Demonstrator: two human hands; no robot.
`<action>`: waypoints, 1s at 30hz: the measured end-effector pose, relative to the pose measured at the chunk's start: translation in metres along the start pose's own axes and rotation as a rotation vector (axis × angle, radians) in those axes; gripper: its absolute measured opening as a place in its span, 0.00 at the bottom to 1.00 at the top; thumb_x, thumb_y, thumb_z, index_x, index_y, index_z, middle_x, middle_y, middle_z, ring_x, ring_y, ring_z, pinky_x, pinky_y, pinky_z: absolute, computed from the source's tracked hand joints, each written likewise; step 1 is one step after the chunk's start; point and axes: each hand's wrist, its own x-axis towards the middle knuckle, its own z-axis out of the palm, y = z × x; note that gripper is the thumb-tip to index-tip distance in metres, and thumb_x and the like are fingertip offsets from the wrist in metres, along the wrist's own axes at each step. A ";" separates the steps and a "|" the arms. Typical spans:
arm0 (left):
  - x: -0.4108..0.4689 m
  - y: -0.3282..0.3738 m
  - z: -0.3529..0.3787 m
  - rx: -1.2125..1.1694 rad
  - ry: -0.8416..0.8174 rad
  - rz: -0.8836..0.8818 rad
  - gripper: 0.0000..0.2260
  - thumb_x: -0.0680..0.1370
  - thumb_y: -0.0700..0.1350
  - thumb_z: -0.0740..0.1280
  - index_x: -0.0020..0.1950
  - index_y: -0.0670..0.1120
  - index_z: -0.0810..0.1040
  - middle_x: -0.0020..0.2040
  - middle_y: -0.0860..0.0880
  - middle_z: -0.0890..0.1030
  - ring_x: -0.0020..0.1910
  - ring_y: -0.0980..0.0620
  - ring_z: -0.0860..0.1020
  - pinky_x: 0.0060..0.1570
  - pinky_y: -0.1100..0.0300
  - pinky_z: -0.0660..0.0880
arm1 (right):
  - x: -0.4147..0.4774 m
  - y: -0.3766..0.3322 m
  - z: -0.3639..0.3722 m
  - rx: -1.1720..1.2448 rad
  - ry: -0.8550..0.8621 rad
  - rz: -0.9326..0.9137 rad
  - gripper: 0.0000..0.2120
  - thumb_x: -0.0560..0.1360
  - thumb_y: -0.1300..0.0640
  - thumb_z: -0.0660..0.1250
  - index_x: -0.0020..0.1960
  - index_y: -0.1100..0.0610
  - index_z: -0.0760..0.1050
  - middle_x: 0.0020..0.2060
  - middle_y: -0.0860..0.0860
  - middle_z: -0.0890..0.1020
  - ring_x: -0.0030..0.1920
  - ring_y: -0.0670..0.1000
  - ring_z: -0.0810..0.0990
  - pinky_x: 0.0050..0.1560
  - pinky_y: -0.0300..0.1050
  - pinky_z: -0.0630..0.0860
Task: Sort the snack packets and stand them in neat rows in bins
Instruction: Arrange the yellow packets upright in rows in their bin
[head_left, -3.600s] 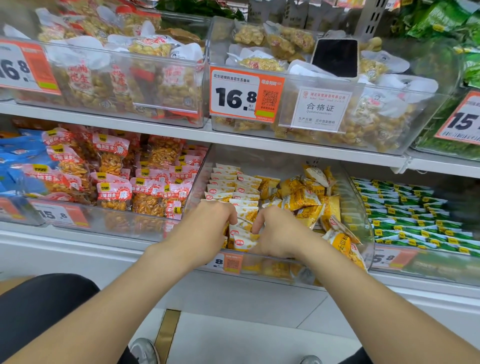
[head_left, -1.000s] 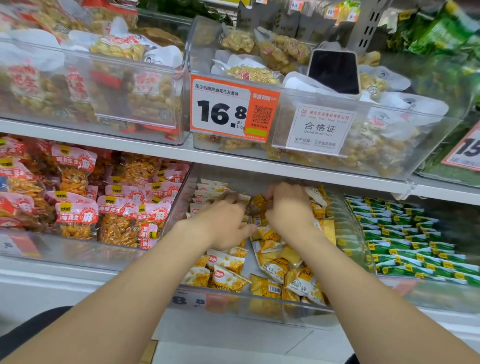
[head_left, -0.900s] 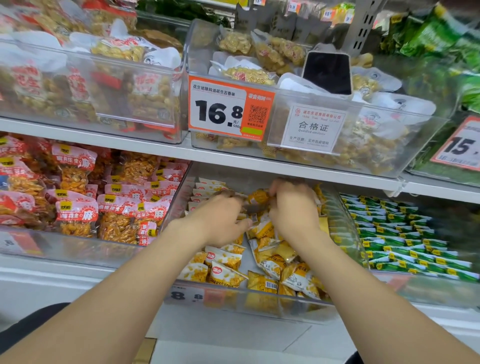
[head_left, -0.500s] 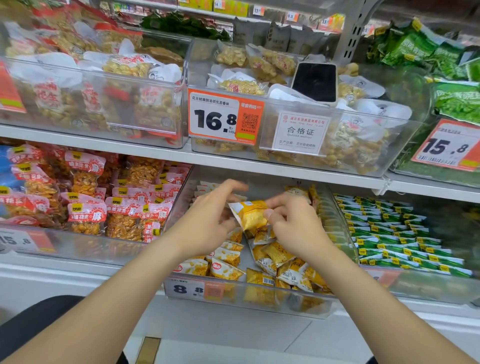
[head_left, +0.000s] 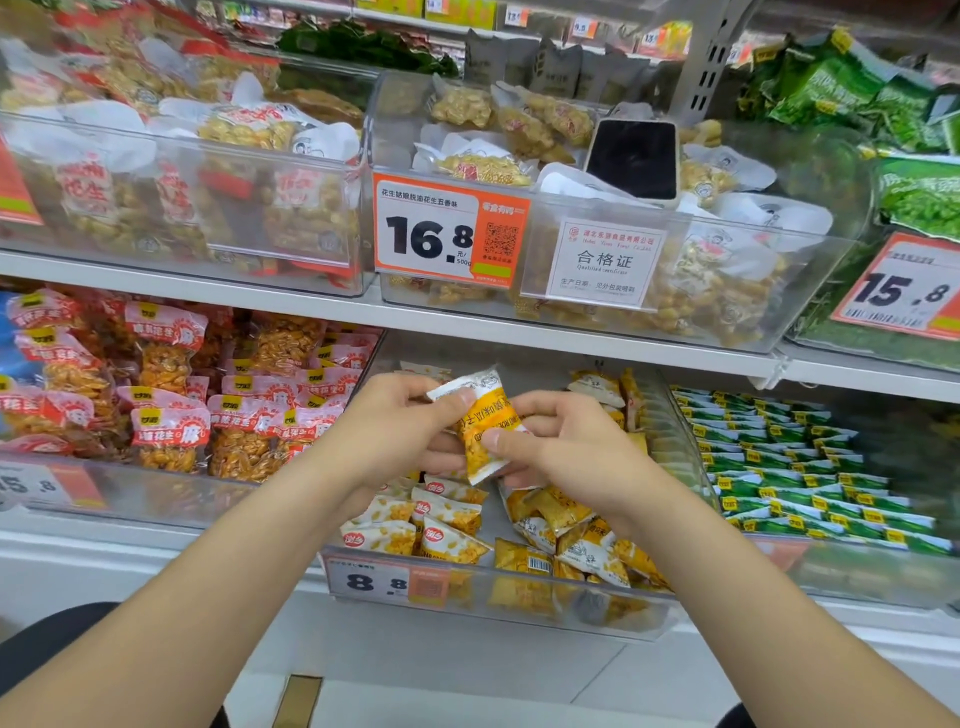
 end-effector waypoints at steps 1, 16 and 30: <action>0.001 0.001 0.000 -0.028 -0.004 -0.049 0.10 0.84 0.46 0.70 0.60 0.40 0.81 0.49 0.40 0.88 0.47 0.42 0.88 0.50 0.48 0.86 | 0.002 0.000 -0.001 0.018 0.009 0.014 0.13 0.78 0.58 0.76 0.62 0.56 0.81 0.48 0.53 0.89 0.49 0.56 0.89 0.56 0.56 0.85; 0.008 -0.016 0.002 0.266 0.035 0.000 0.10 0.80 0.48 0.75 0.59 0.45 0.81 0.44 0.48 0.88 0.43 0.54 0.86 0.46 0.54 0.86 | 0.012 0.013 -0.008 -0.012 0.097 0.021 0.05 0.81 0.54 0.73 0.54 0.54 0.85 0.44 0.54 0.89 0.39 0.49 0.83 0.42 0.50 0.78; 0.058 -0.042 0.013 1.399 -0.107 0.356 0.15 0.86 0.57 0.55 0.59 0.49 0.75 0.66 0.47 0.77 0.71 0.43 0.71 0.65 0.42 0.70 | 0.085 0.004 -0.002 -1.248 0.373 0.027 0.15 0.81 0.67 0.65 0.67 0.60 0.76 0.62 0.61 0.81 0.62 0.63 0.81 0.56 0.54 0.79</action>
